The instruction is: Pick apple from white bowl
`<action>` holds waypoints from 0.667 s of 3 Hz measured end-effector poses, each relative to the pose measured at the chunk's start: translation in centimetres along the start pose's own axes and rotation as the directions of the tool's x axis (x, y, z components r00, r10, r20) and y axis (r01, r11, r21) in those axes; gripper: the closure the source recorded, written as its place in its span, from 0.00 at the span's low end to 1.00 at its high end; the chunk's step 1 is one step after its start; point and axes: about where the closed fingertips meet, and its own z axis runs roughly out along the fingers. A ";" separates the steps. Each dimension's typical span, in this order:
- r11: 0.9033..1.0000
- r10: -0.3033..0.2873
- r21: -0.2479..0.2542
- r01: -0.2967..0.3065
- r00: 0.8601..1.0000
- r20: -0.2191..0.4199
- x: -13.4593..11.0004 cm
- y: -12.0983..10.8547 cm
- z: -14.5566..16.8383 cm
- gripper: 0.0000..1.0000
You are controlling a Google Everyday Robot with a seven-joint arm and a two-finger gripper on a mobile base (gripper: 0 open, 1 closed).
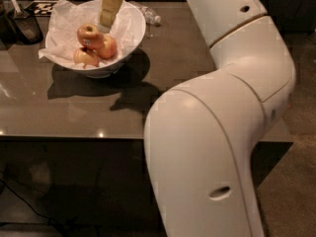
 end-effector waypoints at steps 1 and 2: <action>1.000 0.022 -0.015 -0.022 1.000 0.008 -0.2 -1.1 2.2 0.00; 0.998 0.056 -0.042 -0.055 0.998 0.032 -0.4 -1.6 4.5 0.00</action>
Offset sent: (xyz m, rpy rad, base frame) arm 0.0595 0.0195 -0.0247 0.0302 0.1592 -0.0160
